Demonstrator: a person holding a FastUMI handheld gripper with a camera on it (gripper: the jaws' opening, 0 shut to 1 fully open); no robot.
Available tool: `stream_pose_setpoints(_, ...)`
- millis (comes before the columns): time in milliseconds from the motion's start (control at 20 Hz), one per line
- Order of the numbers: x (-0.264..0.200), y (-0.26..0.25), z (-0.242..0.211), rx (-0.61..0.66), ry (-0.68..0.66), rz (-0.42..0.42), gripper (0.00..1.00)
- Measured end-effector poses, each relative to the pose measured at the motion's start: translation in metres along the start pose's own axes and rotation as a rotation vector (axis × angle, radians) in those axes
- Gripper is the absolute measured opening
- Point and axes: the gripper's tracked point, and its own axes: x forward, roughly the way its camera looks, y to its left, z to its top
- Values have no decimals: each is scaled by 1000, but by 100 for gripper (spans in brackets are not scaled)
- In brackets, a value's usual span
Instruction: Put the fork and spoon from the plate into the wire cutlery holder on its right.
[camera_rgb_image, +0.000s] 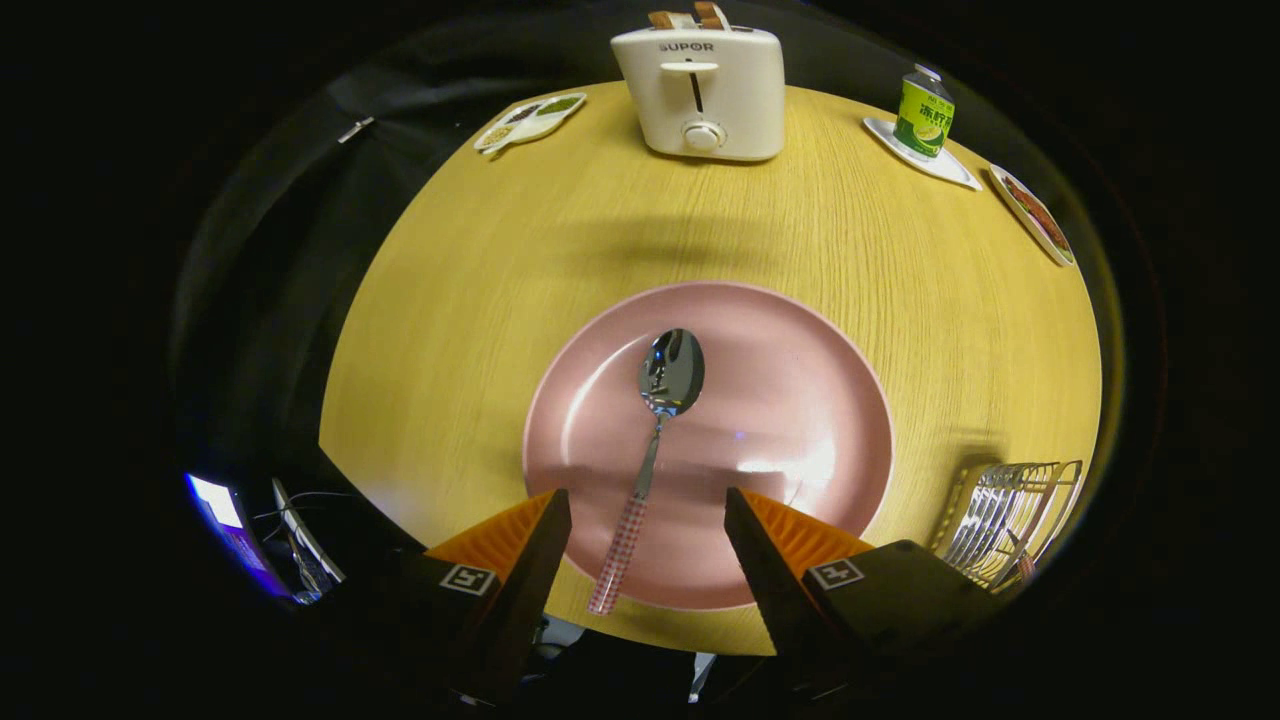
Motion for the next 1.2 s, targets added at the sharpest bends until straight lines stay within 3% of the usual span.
stream_pose_setpoints(450,21,6,-12,2,88,-24,76)
stream_pose_setpoints(550,23,1,-11,20,100,-42,58)
stream_pose_setpoints(600,21,0,-13,24,109,-49,41)
stream_pose_setpoints(800,21,-7,-12,25,115,-41,16)
stream_pose_setpoints(1000,18,-9,-13,13,122,17,10)
stream_pose_setpoints(1200,1,-14,-15,9,115,59,10)
